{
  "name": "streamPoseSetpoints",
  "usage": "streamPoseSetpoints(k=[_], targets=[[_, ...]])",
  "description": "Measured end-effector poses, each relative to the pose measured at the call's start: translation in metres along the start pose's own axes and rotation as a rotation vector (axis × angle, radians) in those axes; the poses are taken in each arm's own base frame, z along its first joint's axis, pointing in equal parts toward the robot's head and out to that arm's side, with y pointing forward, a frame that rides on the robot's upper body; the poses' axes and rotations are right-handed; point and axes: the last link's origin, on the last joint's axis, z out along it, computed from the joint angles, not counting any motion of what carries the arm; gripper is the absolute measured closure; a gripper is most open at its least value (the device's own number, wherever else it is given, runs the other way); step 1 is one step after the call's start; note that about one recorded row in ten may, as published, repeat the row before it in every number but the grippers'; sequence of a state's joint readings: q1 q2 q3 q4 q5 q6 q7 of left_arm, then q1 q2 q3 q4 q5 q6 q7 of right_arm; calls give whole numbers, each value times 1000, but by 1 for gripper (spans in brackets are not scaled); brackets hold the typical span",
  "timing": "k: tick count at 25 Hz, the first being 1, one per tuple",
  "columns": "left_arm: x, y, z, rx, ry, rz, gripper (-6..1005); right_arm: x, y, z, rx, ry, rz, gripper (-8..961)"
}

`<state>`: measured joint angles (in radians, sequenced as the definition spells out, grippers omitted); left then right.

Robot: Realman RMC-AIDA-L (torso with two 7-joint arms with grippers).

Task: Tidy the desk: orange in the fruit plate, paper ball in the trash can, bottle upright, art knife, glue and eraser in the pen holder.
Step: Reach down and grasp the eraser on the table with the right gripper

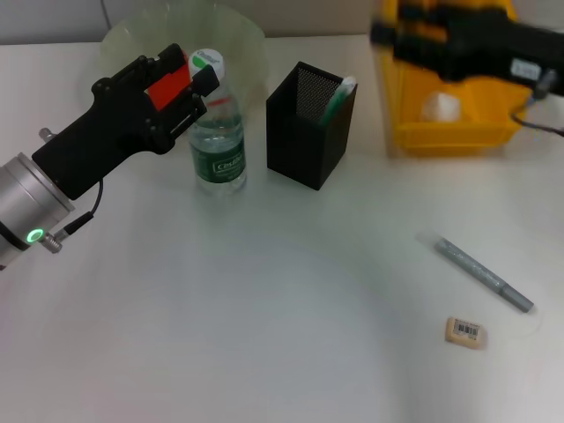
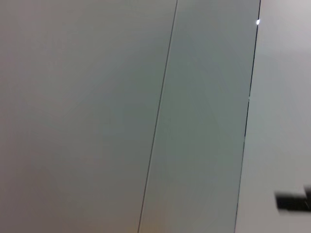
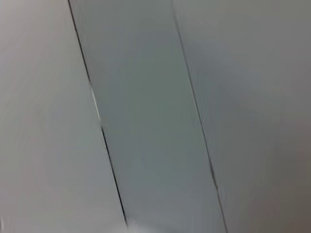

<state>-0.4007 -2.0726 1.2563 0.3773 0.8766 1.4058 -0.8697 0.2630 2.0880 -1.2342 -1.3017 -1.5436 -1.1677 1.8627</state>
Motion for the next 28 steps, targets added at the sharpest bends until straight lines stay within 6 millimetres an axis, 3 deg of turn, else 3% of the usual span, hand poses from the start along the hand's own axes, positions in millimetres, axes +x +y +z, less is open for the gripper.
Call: streamPoseSetpoints(k=[4, 6, 12, 20, 24, 28], targets=[[1, 0, 3, -5, 0, 3, 440, -7, 9, -26, 37, 297, 62, 396], [1, 0, 5, -8, 1, 4, 440, -15, 17, -35, 9, 348, 62, 396], [2, 0, 9, -14, -3, 10, 440, -29, 29, -43, 28, 454, 31, 398], [4, -2, 10, -19, -4, 17, 440, -41, 48, -38, -10, 606, 2, 400], [4, -1, 11, -23, -2, 17, 440, -42, 47, -48, 126, 870, -75, 401], [3, -1, 10, -21, -5, 16, 440, -37, 51, -48, 148, 989, -106, 402]])
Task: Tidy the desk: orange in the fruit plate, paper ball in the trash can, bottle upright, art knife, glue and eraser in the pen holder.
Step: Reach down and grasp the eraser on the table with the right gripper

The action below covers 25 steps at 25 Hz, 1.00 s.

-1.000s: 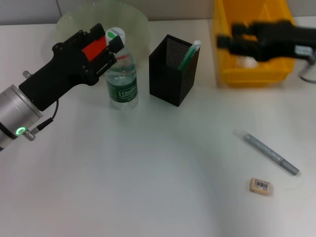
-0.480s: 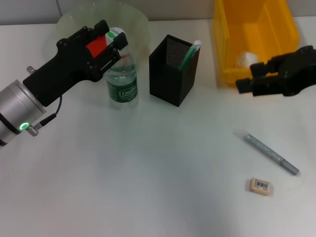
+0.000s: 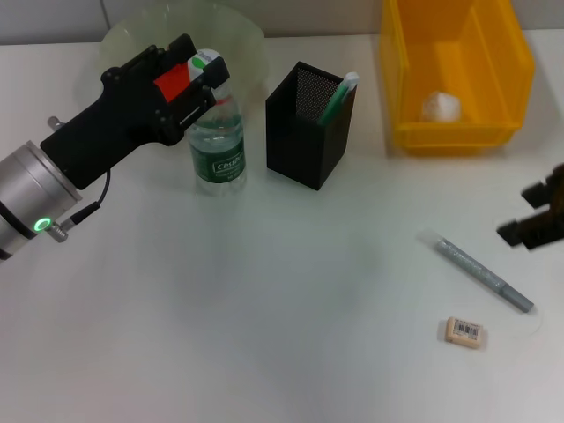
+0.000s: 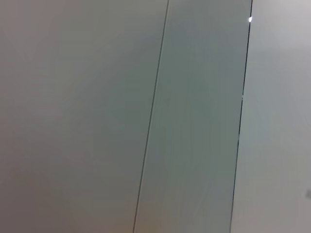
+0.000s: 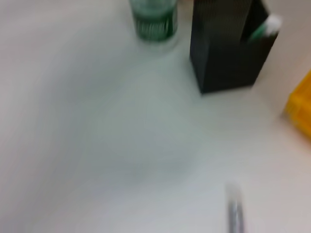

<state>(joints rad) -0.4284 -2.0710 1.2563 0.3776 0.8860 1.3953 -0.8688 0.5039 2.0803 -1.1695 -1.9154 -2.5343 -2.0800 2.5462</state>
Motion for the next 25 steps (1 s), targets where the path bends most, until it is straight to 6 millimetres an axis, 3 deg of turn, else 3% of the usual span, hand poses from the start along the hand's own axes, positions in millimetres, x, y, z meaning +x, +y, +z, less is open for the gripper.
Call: streamPoseSetpoints(k=[5, 8, 9, 14, 25], targets=[[-2, 1, -1, 1, -5, -2, 440, 0, 8, 24, -23, 126, -58, 403], [-2, 1, -1, 2, -6, -2, 440, 2, 10, 44, -47, 201, -72, 404], [-2, 1, -1, 2, -6, -2, 440, 3, 13, 61, -75, 242, -90, 404], [-2, 1, -2, 3, -7, -2, 440, 2, 20, 86, -90, 278, -132, 405], [-2, -1, -3, 12, -6, 0, 440, 3, 30, 115, -35, 379, -218, 413]])
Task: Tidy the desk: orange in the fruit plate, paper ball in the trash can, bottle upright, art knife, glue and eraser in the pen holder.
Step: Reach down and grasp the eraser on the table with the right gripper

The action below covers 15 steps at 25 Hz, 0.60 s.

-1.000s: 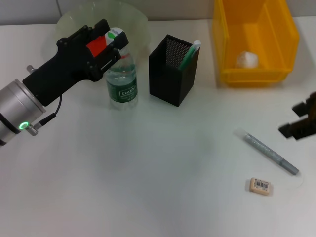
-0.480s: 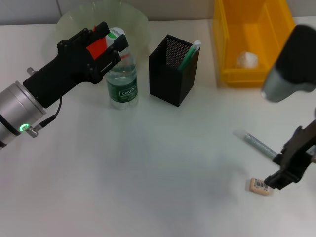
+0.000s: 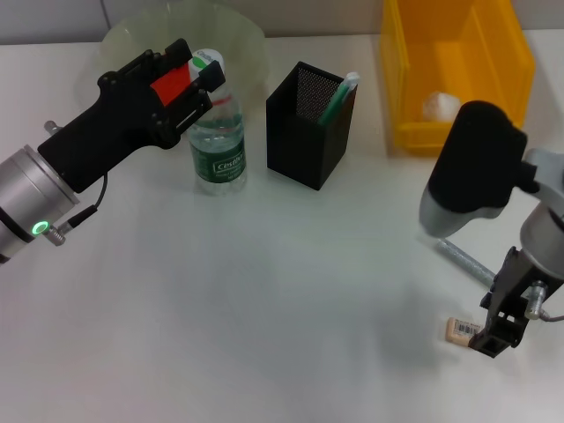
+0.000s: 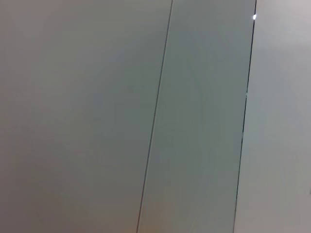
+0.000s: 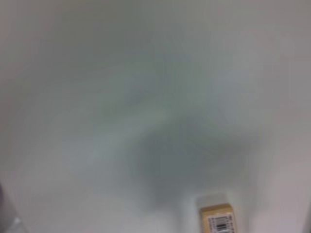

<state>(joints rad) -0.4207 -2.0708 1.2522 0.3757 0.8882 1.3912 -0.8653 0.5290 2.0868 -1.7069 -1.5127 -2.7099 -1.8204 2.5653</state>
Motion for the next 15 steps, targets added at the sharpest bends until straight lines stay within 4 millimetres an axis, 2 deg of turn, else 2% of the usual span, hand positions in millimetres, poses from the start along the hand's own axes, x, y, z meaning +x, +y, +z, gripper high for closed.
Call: streamPoseSetpoints(k=[12, 15], targets=[[-2, 0, -2, 7, -5, 0, 440, -9, 5, 15, 22, 30, -43, 413], [-2, 0, -2, 7, -4, 0, 440, -9, 6, 16, 20, 35, -48, 443]])
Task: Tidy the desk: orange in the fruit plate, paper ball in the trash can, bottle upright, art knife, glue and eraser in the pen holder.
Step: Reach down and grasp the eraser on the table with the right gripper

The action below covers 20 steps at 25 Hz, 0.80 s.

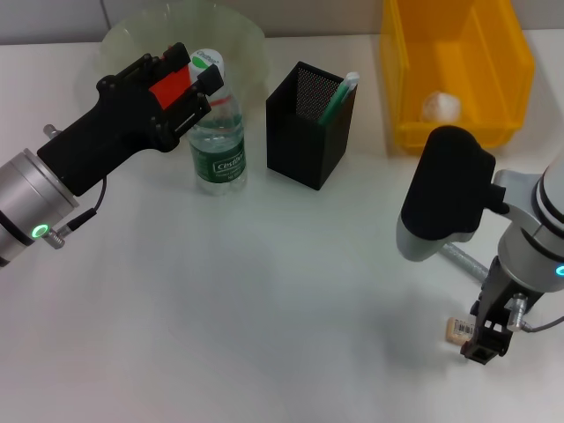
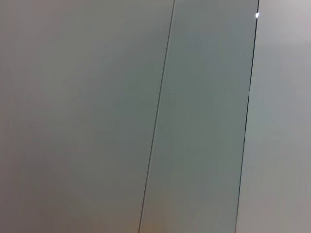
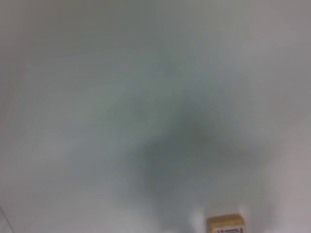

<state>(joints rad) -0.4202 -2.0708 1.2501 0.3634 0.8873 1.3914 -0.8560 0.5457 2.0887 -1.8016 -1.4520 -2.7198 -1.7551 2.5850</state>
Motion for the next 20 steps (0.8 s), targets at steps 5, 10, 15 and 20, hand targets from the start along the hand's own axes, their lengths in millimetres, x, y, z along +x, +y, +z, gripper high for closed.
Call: streamPoseSetpoints(k=[5, 10, 15, 20], targets=[[0, 1, 0, -3, 0, -2, 440, 0, 0, 2, -4, 5, 1, 494], [-1, 1, 0, -2, 0, -3, 440, 0, 0, 2, -4, 6, 0, 533], [-1, 1, 0, -2, 0, -3, 440, -3, -1, 2, 4, -2, -3, 539], [-1, 1, 0, -1, 0, -3, 440, -6, -2, 3, 10, 4, -15, 580]])
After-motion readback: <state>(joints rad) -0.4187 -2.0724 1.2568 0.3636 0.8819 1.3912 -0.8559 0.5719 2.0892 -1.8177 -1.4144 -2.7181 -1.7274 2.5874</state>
